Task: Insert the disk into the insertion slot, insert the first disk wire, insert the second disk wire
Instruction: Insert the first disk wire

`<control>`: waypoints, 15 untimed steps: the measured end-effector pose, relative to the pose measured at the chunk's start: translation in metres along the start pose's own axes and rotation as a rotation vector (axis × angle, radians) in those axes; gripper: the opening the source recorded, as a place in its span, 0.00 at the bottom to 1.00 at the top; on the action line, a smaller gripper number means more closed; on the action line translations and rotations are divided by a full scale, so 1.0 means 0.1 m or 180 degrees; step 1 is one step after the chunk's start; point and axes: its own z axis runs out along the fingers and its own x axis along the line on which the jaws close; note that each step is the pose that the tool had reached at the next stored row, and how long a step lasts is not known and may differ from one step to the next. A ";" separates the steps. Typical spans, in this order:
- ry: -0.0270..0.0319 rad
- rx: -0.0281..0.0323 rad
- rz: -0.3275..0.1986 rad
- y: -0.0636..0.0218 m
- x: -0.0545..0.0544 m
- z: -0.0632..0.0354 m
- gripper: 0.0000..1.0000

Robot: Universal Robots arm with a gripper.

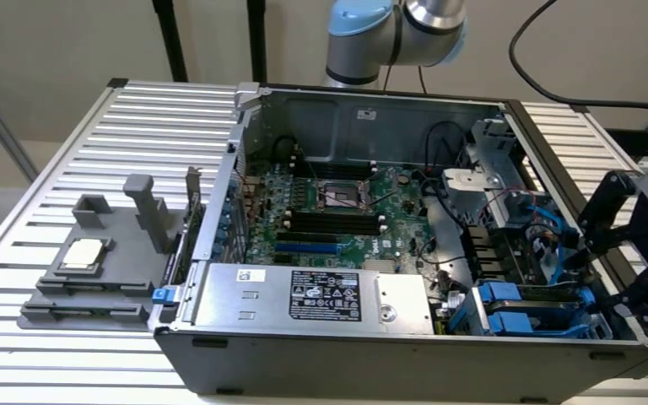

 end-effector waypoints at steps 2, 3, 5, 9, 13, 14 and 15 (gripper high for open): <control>-0.0002 -0.0007 -0.0052 -0.007 0.00 0.003 0.51; -0.0002 -0.0013 -0.0090 -0.007 0.00 0.005 0.51; -0.0001 -0.0025 -0.0166 -0.009 0.00 0.011 0.51; 0.0005 -0.0050 -0.0324 -0.010 0.00 0.019 0.41; 0.0007 -0.0074 -0.0485 -0.010 0.00 0.020 0.41; 0.0005 -0.0079 -0.0520 -0.010 0.00 0.021 0.41; 0.0002 -0.0083 -0.0553 -0.010 0.00 0.021 0.38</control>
